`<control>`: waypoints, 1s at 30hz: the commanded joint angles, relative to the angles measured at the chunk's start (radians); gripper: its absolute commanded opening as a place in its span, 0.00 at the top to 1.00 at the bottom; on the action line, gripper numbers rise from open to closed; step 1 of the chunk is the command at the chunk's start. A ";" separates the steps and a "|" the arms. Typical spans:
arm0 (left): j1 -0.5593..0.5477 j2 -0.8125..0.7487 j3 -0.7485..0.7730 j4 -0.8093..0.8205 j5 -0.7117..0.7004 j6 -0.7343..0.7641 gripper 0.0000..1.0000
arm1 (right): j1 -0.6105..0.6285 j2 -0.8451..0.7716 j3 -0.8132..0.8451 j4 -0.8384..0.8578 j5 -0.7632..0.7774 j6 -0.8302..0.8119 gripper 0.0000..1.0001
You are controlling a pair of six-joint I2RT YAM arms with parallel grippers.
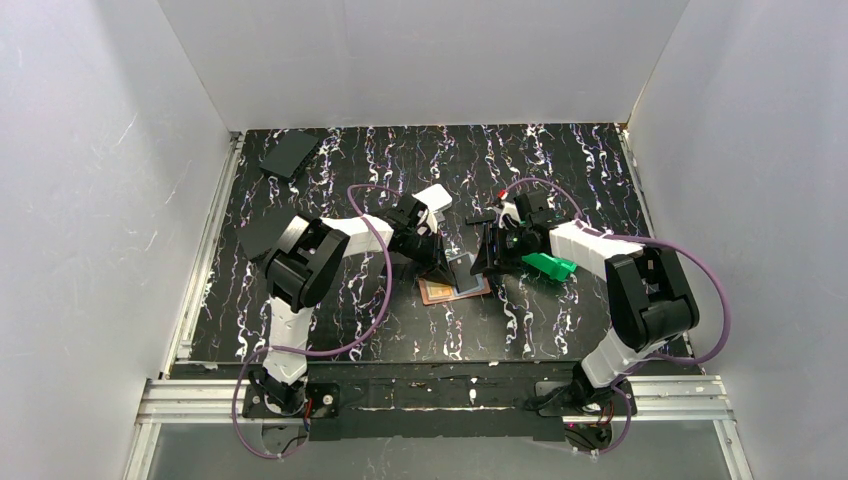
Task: Put the credit cards into the card holder
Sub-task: Turn over the card slot in the card holder.
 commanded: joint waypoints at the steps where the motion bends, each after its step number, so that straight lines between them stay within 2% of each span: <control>1: -0.002 0.033 -0.033 -0.054 -0.061 0.034 1.00 | 0.002 0.003 0.022 0.027 -0.072 0.004 0.51; 19: -0.003 0.018 -0.032 -0.051 -0.056 0.041 1.00 | 0.016 0.046 0.003 0.114 -0.173 0.049 0.55; 24: -0.002 0.004 -0.032 -0.057 -0.054 0.041 1.00 | 0.017 0.046 -0.026 0.207 -0.251 0.123 0.57; 30: 0.006 -0.088 -0.023 -0.103 -0.069 0.056 0.85 | 0.022 0.067 -0.025 0.213 -0.248 0.120 0.56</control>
